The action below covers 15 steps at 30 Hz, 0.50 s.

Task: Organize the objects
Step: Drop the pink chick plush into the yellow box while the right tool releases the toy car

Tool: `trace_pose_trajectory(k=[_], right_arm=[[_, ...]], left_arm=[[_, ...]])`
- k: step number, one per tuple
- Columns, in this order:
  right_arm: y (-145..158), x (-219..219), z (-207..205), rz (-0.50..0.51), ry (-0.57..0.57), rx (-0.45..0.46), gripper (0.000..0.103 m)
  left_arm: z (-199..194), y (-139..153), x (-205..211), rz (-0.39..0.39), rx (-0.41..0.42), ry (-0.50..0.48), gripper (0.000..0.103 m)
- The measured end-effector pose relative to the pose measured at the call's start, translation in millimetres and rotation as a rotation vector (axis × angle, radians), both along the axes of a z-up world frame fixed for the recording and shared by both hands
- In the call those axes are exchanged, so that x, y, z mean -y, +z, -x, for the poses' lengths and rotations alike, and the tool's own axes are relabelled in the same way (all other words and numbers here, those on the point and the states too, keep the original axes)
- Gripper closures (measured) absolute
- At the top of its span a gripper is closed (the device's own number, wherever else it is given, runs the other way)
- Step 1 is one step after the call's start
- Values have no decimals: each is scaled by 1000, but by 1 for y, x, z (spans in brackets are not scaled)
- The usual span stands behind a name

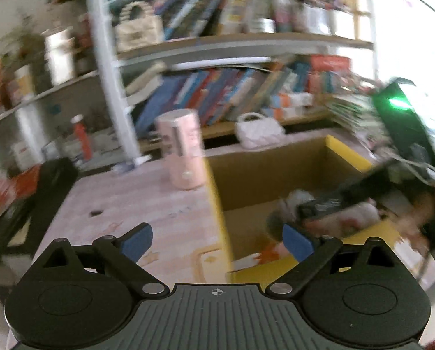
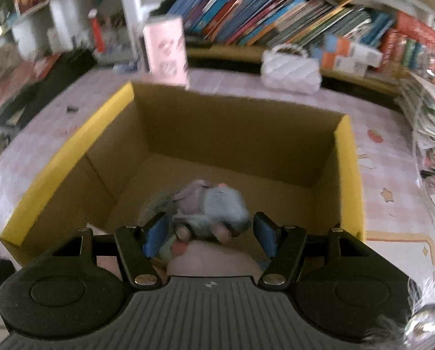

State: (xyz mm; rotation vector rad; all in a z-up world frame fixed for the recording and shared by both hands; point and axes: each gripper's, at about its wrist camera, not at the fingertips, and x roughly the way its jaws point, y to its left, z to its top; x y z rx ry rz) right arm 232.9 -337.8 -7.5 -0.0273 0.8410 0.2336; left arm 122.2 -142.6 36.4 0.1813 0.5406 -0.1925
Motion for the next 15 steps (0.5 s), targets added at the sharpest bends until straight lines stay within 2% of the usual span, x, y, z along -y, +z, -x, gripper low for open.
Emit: trace_pose_trajectory(k=[7, 11, 15], right_arm=[[28, -21, 52, -22, -97, 160, 40], [50, -39, 86, -47, -145, 255, 31], [61, -57, 121, -83, -191, 301, 30]], left_arm=[[7, 12, -54, 73, 13, 199, 4], [21, 19, -77, 89, 42, 247, 2], [40, 18, -91, 82, 51, 252, 1]])
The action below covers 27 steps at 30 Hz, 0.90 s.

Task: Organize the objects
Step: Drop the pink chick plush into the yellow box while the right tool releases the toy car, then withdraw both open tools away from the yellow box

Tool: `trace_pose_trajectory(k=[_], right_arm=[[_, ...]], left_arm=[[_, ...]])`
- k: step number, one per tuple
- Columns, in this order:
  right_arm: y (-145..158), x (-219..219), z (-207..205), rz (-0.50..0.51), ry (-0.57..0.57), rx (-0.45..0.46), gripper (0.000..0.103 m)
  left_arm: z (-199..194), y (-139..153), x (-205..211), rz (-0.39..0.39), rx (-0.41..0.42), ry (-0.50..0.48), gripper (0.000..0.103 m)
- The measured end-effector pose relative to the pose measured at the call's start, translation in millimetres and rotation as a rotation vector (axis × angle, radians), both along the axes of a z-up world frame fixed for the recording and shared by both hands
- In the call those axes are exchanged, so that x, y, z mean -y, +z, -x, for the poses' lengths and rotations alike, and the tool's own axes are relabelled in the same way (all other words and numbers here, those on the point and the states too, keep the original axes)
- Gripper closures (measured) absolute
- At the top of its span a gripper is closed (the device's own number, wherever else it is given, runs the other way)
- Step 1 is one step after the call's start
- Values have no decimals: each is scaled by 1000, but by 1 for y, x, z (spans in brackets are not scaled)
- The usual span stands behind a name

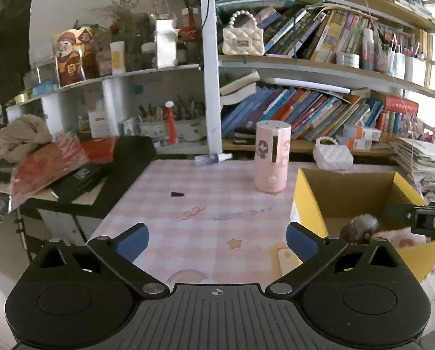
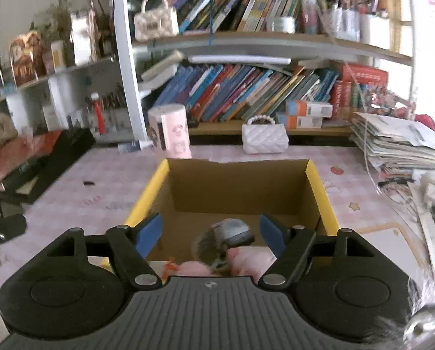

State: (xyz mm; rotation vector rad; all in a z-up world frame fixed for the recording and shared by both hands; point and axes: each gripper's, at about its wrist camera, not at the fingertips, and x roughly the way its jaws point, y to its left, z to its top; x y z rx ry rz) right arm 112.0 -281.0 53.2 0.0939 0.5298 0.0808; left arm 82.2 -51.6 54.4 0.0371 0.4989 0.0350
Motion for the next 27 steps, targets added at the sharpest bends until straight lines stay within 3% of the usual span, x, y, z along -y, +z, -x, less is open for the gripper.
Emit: trace_pose_trajectory(k=[6, 15, 20, 27], right_arm=[[-5, -32, 48, 23, -19, 1, 22], [-24, -67, 105, 75, -60, -14, 0], [-36, -79, 121, 131, -57, -58, 0], [-46, -81, 137, 129, -70, -108, 0]], left_arm=[[34, -8, -16, 12, -25, -26, 1], [74, -28, -27, -30, -72, -30, 1], [86, -38, -27, -47, -100, -22, 1], [100, -45, -28, -49, -131, -25, 1]])
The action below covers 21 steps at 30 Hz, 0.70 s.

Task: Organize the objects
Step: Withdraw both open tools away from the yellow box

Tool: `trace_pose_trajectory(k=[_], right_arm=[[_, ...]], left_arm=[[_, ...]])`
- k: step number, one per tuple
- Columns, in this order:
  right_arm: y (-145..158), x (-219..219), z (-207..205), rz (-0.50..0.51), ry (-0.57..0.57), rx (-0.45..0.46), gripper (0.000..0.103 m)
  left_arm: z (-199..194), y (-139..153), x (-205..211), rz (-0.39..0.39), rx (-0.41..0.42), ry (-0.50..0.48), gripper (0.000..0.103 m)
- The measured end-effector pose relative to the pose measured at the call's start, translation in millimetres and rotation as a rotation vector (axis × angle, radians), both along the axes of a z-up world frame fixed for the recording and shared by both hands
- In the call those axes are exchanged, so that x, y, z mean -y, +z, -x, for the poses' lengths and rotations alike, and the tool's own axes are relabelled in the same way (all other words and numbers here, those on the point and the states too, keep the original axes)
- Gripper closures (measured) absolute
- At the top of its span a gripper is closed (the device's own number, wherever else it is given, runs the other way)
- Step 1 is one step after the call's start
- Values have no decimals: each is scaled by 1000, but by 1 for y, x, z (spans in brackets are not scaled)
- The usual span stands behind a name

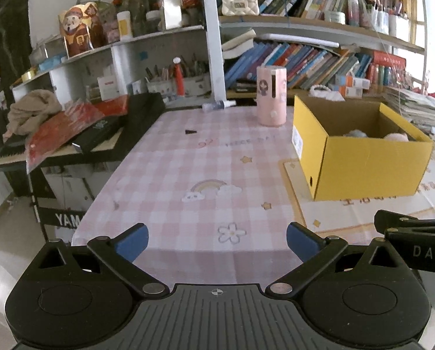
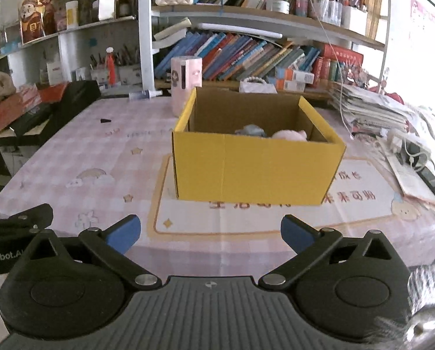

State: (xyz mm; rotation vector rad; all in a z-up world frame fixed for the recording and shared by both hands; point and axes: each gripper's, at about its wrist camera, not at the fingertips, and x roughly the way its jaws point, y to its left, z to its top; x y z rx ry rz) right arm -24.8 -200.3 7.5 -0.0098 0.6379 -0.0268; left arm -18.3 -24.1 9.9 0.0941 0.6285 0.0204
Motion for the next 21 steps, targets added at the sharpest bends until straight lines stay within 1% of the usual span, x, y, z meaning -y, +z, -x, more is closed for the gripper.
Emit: trace_pose_trajectory(k=[7, 21], right_arm=[[-2, 3, 11, -10, -17, -9, 0], [-4, -1, 14, -8, -18, -22, 0]], left_arm=[[6, -1, 0, 13, -23, -5, 0], [8, -2, -2, 8, -29, 16, 0]])
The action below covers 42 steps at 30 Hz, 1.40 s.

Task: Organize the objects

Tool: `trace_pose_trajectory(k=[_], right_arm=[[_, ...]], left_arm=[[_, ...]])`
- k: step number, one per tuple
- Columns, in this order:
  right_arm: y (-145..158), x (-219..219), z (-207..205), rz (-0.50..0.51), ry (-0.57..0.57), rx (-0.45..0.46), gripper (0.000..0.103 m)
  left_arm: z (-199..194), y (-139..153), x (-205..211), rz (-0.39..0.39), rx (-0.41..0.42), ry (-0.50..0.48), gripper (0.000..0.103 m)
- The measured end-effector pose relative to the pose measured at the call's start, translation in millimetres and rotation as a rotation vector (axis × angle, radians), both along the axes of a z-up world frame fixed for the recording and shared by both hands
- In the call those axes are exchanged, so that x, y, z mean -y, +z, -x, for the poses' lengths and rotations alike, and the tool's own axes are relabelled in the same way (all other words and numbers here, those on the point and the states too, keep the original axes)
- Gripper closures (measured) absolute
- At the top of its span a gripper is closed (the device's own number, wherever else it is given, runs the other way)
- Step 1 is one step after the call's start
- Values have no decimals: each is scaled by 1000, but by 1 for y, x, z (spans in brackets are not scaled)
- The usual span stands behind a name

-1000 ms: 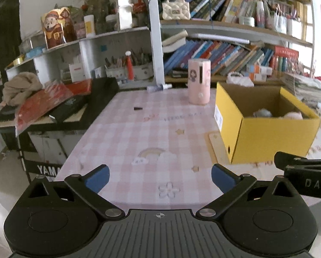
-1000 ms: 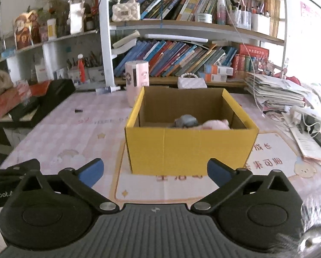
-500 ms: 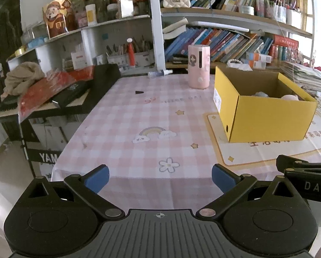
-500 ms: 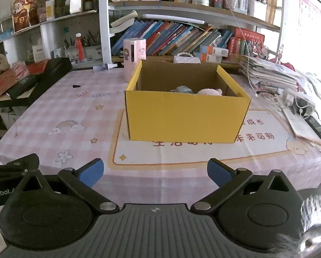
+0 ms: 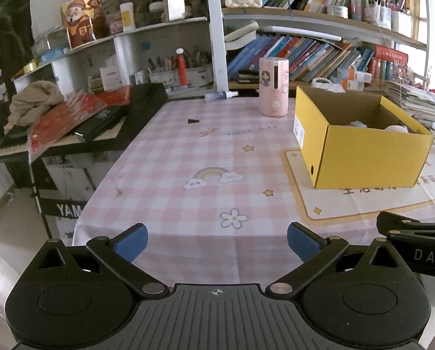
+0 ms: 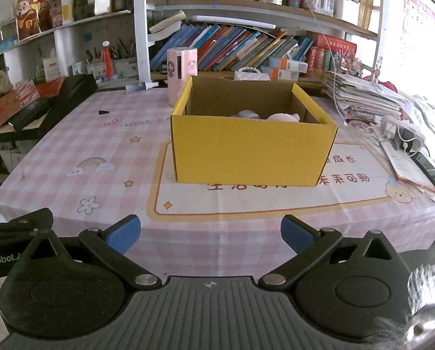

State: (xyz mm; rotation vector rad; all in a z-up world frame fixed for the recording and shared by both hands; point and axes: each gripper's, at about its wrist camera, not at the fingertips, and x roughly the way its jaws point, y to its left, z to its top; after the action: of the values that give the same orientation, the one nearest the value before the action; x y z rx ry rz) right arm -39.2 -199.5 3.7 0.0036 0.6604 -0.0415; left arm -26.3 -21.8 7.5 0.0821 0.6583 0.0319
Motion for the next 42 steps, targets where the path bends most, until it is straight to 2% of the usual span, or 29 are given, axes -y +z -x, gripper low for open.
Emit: trace_pose_trajectory(k=[28, 42], right_arm=[[0, -5, -15, 28, -1, -7, 0], [-4, -2, -14, 33, -39, -25, 0]], left_arm=[[-15, -4, -6, 24, -26, 13, 0], [-12, -3, -3, 30, -17, -31, 0]])
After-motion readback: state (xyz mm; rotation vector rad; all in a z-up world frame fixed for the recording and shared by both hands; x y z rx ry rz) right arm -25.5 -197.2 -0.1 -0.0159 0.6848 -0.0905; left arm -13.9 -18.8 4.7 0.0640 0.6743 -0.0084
